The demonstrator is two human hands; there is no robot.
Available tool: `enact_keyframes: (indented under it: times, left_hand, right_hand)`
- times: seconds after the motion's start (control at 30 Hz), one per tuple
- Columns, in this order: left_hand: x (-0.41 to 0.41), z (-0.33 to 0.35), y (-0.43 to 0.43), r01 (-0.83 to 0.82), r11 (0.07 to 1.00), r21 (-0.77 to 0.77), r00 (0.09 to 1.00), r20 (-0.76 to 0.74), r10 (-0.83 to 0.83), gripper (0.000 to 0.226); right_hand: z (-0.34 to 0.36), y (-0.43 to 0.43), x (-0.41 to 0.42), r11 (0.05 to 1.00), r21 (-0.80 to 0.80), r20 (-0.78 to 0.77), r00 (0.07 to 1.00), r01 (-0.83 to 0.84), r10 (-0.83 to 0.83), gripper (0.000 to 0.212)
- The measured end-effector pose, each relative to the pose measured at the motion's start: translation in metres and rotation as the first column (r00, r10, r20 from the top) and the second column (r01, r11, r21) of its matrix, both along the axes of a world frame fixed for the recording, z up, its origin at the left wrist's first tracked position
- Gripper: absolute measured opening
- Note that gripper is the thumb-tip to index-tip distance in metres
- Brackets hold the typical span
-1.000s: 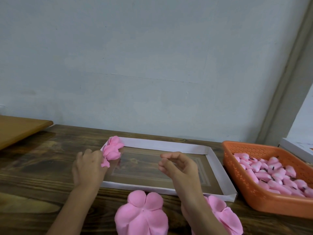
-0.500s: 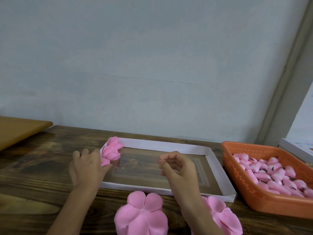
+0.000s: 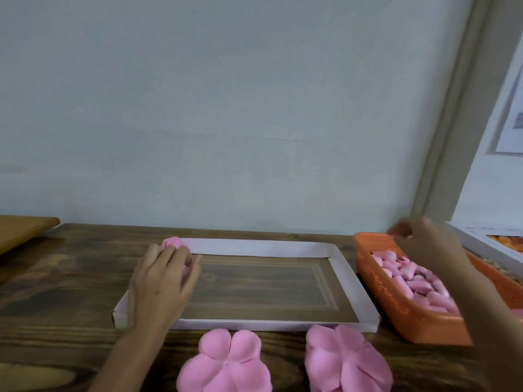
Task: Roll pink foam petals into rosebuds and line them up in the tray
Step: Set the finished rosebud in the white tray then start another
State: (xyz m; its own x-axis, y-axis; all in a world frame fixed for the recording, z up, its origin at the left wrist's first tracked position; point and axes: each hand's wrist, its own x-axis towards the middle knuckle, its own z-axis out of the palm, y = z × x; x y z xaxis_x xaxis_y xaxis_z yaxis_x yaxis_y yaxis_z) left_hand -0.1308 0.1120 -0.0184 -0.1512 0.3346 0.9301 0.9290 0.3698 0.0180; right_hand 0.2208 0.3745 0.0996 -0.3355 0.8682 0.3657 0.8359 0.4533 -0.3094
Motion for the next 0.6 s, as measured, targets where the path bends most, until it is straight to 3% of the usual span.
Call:
enact_keyframes:
  times: [0.07, 0.13, 0.3, 0.5, 0.6]
  left_hand:
    - [0.001, -0.004, 0.002, 0.013, 1.000, 0.003, 1.000, 0.006, -0.013, 0.027]
    - [0.000, -0.005, 0.002, 0.010, 1.000, 0.008, 1.000, 0.026, -0.010, 0.028]
    - [0.002, -0.004, 0.001, 0.008, 1.000, 0.011, 0.999, 0.034, -0.009, 0.030]
    - [0.000, -0.004, 0.000, -0.006, 0.999, 0.034, 0.998, 0.064, 0.004, 0.024]
    - [0.000, -0.006, 0.000, 0.013, 1.000, 0.028, 0.998, 0.067, -0.015, 0.024]
  right_hand:
    - [-0.005, 0.027, 0.005, 0.980, -0.199, 0.312, 0.949, 0.016, 0.048, 0.024]
    - [-0.016, 0.040, 0.002, 0.952, -0.306, 0.451, 0.882, 0.011, 0.135, 0.028]
    - [-0.030, 0.048, -0.007, 0.966, -0.258, 0.537, 0.833, 0.007, 0.137, 0.023]
    - [-0.034, 0.058, -0.004, 0.928, -0.372, 0.485, 0.853, 0.000, 0.194, 0.037]
    - [-0.039, 0.061, -0.002, 0.936, -0.352, 0.463, 0.868, -0.007, 0.180, 0.032]
